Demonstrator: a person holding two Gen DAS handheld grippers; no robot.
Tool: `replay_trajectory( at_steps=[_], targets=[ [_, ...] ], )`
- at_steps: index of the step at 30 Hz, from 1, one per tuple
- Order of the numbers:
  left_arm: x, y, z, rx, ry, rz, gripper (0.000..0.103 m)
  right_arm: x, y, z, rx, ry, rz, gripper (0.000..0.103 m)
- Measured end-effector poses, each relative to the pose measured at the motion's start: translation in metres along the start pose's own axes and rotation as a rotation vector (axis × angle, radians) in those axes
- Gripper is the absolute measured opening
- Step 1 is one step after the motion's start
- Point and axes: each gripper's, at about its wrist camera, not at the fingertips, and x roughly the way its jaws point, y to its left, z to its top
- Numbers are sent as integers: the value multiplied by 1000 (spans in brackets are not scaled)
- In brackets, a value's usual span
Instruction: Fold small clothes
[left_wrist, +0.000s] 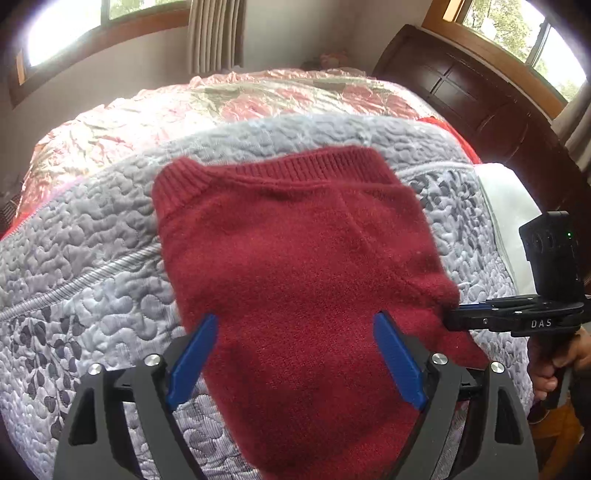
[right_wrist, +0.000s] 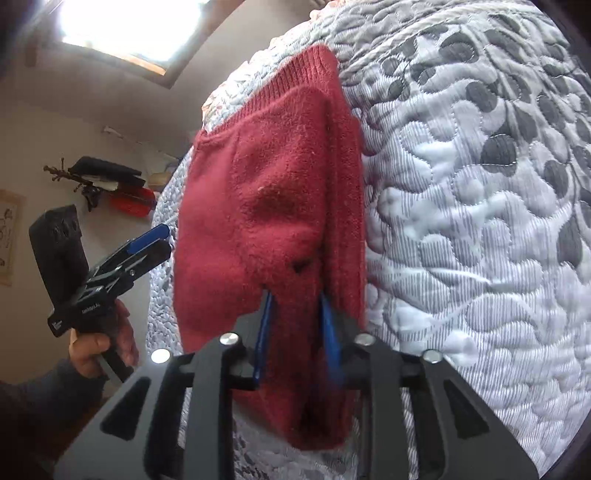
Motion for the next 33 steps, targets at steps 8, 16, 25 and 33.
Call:
replay_trajectory(
  at_steps=[8, 16, 25, 33],
  targets=[
    [-7, -21, -8, -3, 11, -192, 86, 0, 52, 9, -81, -53, 107, 31],
    [39, -6, -18, -104, 121, -242, 87, 30, -8, 4, 11, 2, 69, 0],
    [-5, 51, -71, -483, 124, -406, 90, -3, 19, -34, -24, 30, 60, 14],
    [-2, 90, -109, -663, 167, -447, 92, -41, -13, -34, 116, -28, 54, 68]
  ],
)
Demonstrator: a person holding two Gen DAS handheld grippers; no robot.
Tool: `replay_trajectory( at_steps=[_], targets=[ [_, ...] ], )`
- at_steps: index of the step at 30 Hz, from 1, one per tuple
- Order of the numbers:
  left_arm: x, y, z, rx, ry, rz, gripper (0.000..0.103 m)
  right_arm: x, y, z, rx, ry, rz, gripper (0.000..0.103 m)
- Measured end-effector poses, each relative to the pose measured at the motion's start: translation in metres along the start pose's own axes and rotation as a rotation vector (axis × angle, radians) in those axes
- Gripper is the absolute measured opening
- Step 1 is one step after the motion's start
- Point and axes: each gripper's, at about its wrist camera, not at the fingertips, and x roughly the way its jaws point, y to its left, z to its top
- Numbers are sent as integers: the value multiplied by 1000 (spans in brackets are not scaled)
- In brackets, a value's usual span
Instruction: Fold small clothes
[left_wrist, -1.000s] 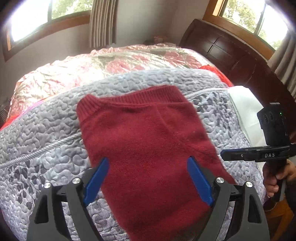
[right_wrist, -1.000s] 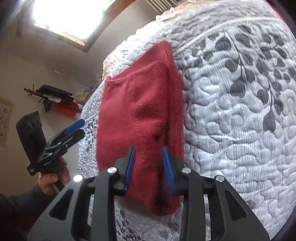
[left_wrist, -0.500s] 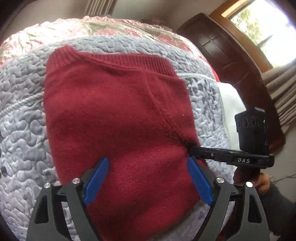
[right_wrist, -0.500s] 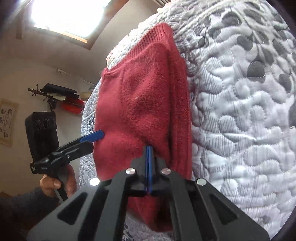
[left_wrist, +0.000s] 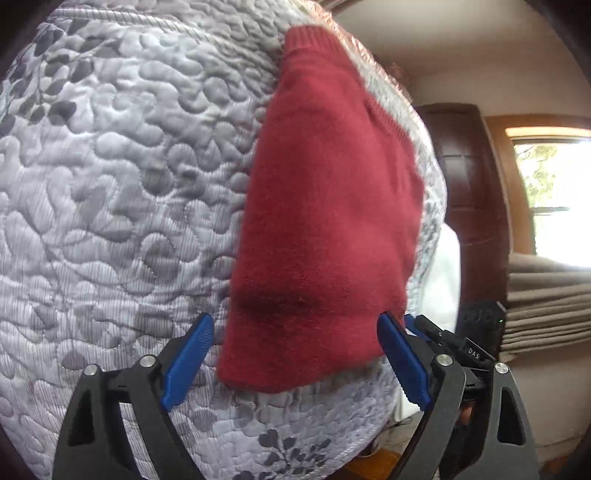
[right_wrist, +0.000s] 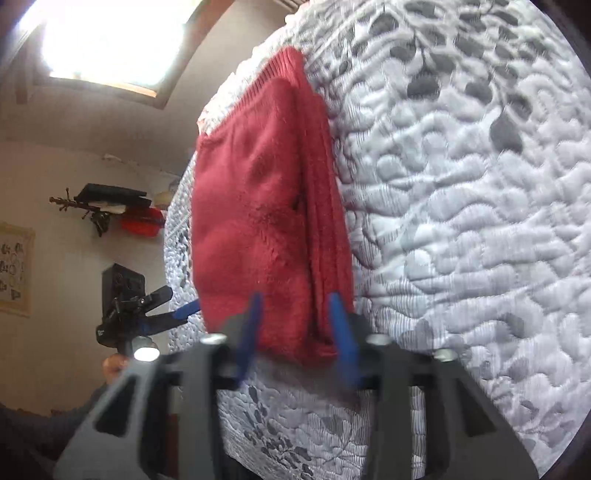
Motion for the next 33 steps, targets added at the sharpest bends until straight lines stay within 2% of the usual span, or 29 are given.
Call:
replay_trajectory(
  at_steps=[1, 4, 7, 11, 15, 19, 24, 26, 27, 28, 29, 33],
  targets=[
    [-9, 4, 2, -15, -16, -23, 94, -11, -2, 6, 13, -21, 13, 79],
    [-19, 26, 13, -94, -13, -94, 95, -10, -17, 25, 70, 37, 94, 79],
    [-13, 43, 29, -162, 24, -178, 95, 15, -31, 45, 95, 100, 119, 81],
    [2, 50, 50, -167, 69, -221, 95, 47, -27, 56, 76, 173, 148, 81],
    [26, 46, 64, -134, 118, -221, 95, 68, -26, 61, 54, 217, 115, 81],
    [55, 34, 73, -97, 176, -243, 95, 81, -15, 69, 29, 231, 128, 81],
    [77, 35, 77, -95, 193, -240, 96, 95, -11, 76, 26, 226, 142, 81],
    [80, 34, 77, -85, 204, -218, 95, 97, -11, 76, 30, 214, 138, 75],
    [84, 30, 78, -87, 204, -210, 90, 98, -9, 76, 29, 207, 136, 72],
    [85, 31, 79, -88, 205, -186, 83, 99, -8, 76, 27, 205, 122, 56],
    [84, 32, 80, -85, 206, -152, 69, 99, -8, 74, 27, 200, 115, 45],
    [73, 30, 82, -87, 217, -122, 52, 89, 13, 69, -33, 151, 71, 39]
  ],
)
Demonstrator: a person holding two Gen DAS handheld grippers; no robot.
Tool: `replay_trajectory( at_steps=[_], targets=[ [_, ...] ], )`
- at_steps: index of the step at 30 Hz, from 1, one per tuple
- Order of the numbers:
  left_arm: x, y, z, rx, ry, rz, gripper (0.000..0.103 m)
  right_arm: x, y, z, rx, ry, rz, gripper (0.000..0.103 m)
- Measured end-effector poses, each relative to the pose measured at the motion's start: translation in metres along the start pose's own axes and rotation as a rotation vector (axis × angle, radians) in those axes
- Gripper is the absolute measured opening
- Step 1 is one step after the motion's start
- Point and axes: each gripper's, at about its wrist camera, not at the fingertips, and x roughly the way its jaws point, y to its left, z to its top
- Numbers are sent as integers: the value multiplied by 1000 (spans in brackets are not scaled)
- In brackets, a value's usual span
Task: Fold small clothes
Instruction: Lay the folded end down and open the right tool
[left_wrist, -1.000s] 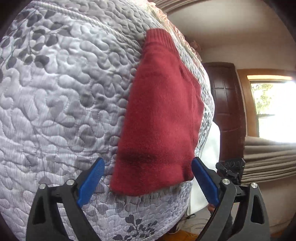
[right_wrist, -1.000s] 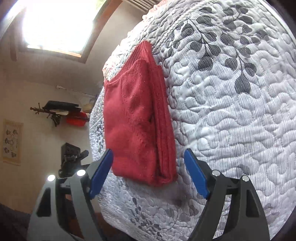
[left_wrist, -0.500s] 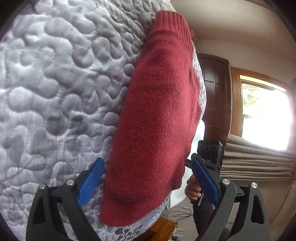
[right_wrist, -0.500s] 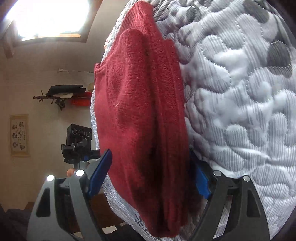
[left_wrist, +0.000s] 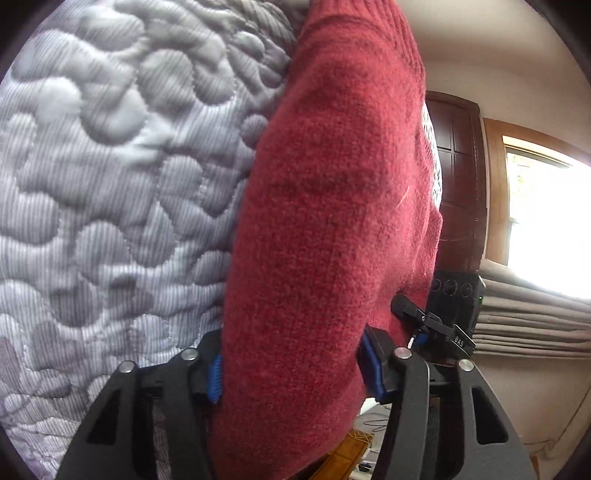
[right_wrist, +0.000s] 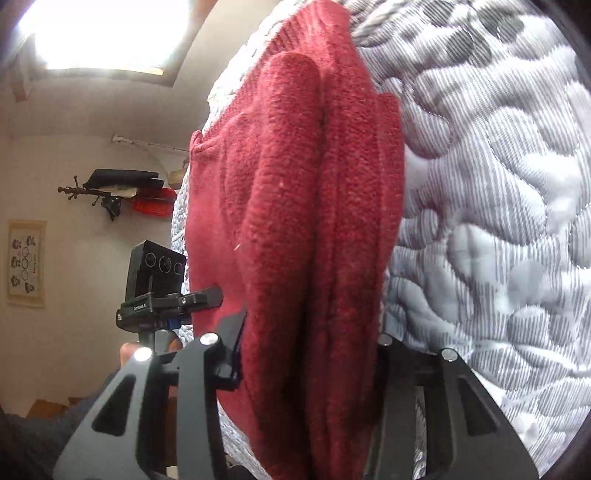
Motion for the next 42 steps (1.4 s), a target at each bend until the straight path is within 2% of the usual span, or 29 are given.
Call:
replay_trajectory(
  at_steps=[4, 8, 13, 17, 21, 22, 23, 25, 26, 27, 31, 33, 34, 36, 37, 39, 42],
  targets=[
    [-10, -20, -6, 30, -10, 45, 46, -3, 26, -4, -30, -40, -26, 38],
    [-28, -32, -12, 60, -45, 55, 44, -1, 47, -15, -55, -62, -25, 37],
    [-76, -33, -54, 96, -106, 50, 44, 15, 79, -45, -83, -50, 34, 37],
    [-115, -2, -109, 52, -177, 75, 44, 58, 98, -80, -100, 33, 86, 37],
    [-142, 59, -165, -54, -216, 127, 46, 118, 103, -119, -105, 172, 100, 41],
    [-143, 78, -174, -103, -213, 144, 48, 136, 99, -127, -97, 220, 73, 50],
    [-144, 96, -181, -152, -211, 142, 55, 146, 97, -133, -100, 249, 27, 60],
    [-145, 109, -190, -182, -227, 119, 62, 144, 97, -133, -89, 248, 29, 64],
    [-147, 108, -191, -177, -239, 123, 65, 133, 99, -128, -82, 228, 38, 72],
    [-152, 103, -192, -161, -255, 144, 69, 122, 105, -123, -89, 200, 41, 73],
    [-193, 80, -205, -21, -391, 250, 70, 96, 113, -87, -142, 124, -15, 77],
    [-200, 56, -212, 65, -427, 247, 70, 101, 113, -65, -139, 122, -5, 76],
    [-199, 47, -215, 112, -429, 243, 70, 107, 112, -57, -143, 126, -7, 74],
    [-181, 26, -218, 191, -385, 240, 70, 123, 116, -42, -186, 149, -34, 39],
    [-167, 20, -221, 221, -349, 249, 70, 127, 123, -40, -231, 148, -46, 16],
    [-138, 16, -229, 278, -273, 294, 70, 128, 137, -42, -310, 110, -47, 15],
    [-104, 16, -238, 319, -213, 334, 70, 137, 118, -45, -280, 102, -110, 15]
  ],
)
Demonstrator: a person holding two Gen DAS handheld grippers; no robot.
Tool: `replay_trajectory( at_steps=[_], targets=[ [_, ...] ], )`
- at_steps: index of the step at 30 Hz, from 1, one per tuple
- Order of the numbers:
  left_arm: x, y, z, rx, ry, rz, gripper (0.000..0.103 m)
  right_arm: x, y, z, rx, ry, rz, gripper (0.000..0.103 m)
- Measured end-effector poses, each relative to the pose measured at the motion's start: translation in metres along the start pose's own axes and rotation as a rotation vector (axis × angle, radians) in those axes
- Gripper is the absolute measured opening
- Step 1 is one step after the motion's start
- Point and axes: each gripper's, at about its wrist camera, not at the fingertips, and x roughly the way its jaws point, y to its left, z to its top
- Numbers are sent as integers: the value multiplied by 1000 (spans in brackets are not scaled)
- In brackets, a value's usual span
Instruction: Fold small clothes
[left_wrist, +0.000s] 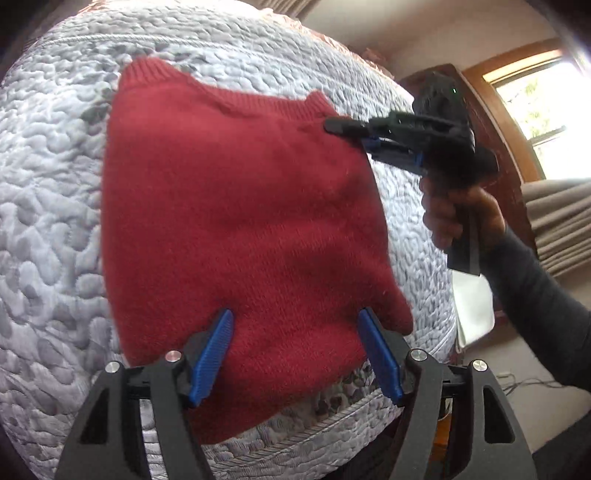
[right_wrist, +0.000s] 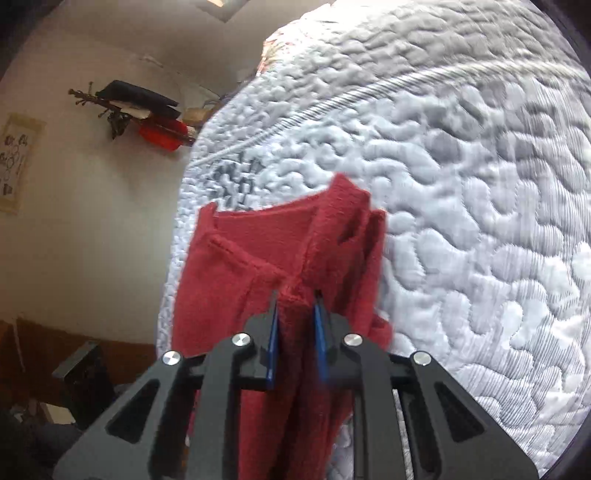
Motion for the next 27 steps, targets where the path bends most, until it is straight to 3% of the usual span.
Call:
replay_trajectory(
  at_steps=[3, 5, 6, 9, 13, 15, 16, 17, 19, 22, 23, 27],
  targets=[
    [7, 3, -2, -19, 8, -9, 70, 2, -30, -14, 102, 0, 27, 20],
    [3, -1, 2, -27, 15, -7, 71, -15, -22, -17, 103, -28, 24, 35],
    [-4, -3, 5, -27, 15, -13, 71, -26, -16, -17, 90, -51, 5, 37],
    [-29, -5, 8, -37, -39, -57, 76, -61, 17, -36, 20, -102, 23, 37],
    [-34, 14, 17, -123, -75, -83, 81, -31, 41, -71, -43, 27, 5, 34],
    [-21, 26, 22, -177, -56, -83, 81, -6, 31, -78, -16, 69, -33, 22],
    [-16, 33, 22, -202, -50, -99, 81, 0, 25, -79, 0, 65, -54, 7],
    [-14, 37, 24, -216, -46, -112, 80, 0, 17, -80, 22, 58, -64, 0],
    [-14, 37, 23, -221, -41, -111, 80, -8, 18, -80, 40, 42, -63, 2],
    [-32, 27, 21, -231, -58, -138, 81, -39, 50, -92, -37, 10, -88, 17],
    [-41, 24, 18, -223, -78, -141, 84, -46, 61, -100, -58, 9, -77, 17],
    [-47, 32, -3, -255, -84, -111, 87, -28, 74, -136, -67, 99, -78, 17]
  ],
)
